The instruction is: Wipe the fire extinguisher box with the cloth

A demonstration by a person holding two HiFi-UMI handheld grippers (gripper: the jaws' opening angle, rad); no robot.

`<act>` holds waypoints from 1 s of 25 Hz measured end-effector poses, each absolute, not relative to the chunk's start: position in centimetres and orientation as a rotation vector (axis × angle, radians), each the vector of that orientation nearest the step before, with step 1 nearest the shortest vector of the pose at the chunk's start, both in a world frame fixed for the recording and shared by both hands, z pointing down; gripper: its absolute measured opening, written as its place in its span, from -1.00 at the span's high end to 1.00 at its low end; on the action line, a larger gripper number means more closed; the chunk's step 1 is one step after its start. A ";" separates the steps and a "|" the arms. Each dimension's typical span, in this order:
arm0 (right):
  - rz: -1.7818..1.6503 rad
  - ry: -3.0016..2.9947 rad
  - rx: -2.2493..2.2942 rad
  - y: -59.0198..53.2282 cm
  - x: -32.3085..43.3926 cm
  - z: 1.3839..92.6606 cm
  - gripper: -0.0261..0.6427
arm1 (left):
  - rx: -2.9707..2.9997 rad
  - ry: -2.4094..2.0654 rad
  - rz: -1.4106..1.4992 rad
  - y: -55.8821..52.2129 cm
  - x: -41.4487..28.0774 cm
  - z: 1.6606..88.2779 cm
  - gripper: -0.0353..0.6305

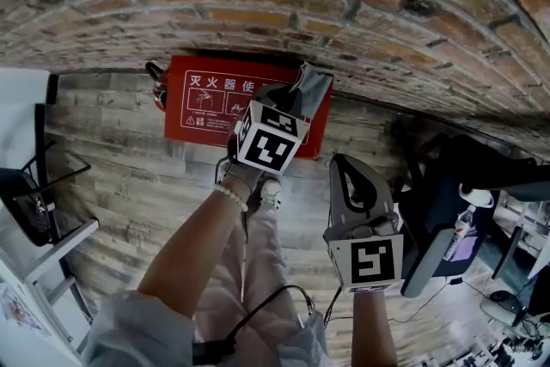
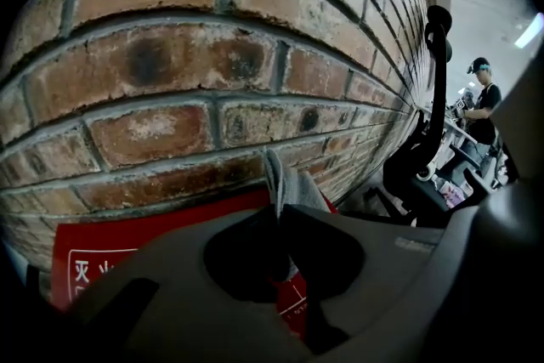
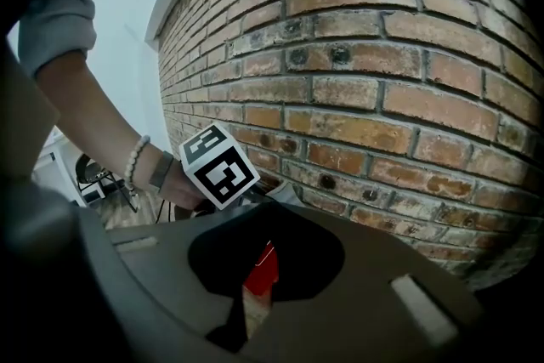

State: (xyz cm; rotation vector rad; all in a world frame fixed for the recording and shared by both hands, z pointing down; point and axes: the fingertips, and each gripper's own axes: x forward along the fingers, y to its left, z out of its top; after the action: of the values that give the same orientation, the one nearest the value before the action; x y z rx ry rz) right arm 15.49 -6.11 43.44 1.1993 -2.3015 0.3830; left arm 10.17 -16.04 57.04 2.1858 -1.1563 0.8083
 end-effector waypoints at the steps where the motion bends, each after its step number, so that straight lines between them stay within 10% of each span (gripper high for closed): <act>1: 0.382 -2.302 1.197 -6.1 15.3 43.5 0.89 | 2.184 -1.159 0.810 -16.0 9.9 57.1 0.86; 25: 0.354 -2.320 1.111 -6.0 10.2 43.8 0.89 | 2.109 -1.277 0.816 -16.1 1.4 57.4 0.86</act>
State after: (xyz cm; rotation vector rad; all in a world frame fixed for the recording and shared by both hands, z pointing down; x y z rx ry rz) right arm 10.17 -6.05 43.75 1.1110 -2.3202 0.3537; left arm 1.43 -16.14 57.42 2.1091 -1.2773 0.8160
